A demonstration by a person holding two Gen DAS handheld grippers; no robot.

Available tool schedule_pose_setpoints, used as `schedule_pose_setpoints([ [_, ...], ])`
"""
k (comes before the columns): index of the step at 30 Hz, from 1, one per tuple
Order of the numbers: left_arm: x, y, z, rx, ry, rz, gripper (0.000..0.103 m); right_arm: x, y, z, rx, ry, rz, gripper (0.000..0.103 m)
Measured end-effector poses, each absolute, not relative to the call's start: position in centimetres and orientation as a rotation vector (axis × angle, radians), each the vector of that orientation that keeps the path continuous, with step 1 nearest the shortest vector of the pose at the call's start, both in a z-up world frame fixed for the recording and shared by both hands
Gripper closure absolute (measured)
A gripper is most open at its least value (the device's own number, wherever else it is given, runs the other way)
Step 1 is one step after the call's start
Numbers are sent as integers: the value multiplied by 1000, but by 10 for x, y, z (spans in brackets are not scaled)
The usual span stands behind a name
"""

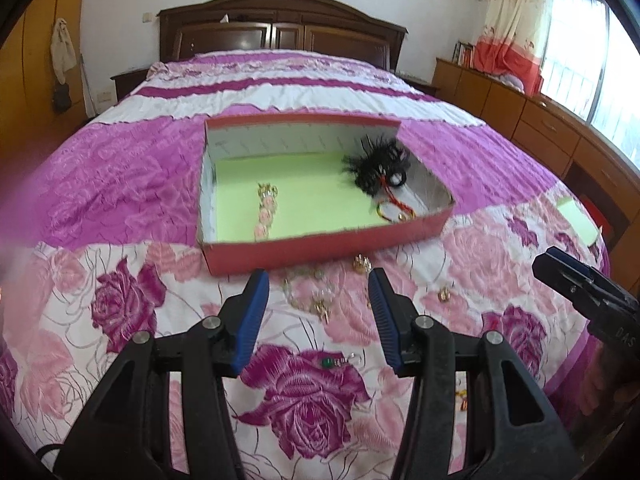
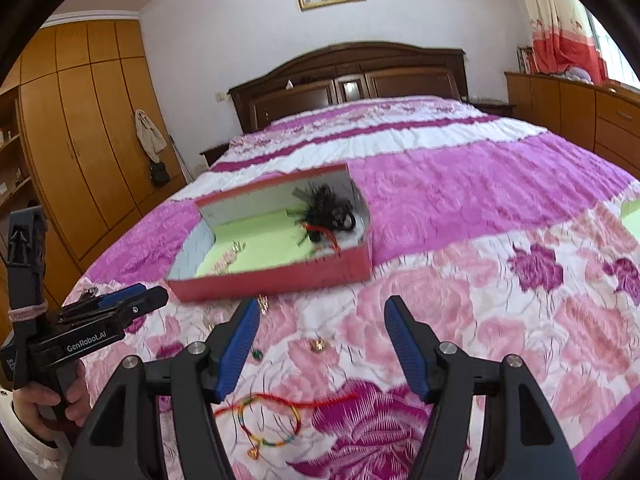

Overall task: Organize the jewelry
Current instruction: 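Move both open tools back toward the remaining jewelry on the bedspread, then grasp the green-stone earring with the left tool while the right tool grasps the rainbow string bracelet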

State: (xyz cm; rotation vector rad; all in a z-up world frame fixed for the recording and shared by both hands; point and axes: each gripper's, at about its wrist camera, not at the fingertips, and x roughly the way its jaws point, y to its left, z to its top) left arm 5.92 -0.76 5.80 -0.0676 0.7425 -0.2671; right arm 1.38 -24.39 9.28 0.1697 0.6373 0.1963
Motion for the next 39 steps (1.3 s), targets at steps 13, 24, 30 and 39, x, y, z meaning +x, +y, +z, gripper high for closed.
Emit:
schedule_pose_setpoints([
  [13,52,-11,29,-40,862,-270,60,2,-237,62,176,764,189,35],
  [24,49,-23,8,-11,933,-313,61,3,-228,36,193,874,202,36],
  [30,52,-26,1,-10,946,-318,62,6,-224,27,194,910,219,36],
  [39,54,-29,-5,-8,947,-345,99,7,-217,17,148,928,233,45],
])
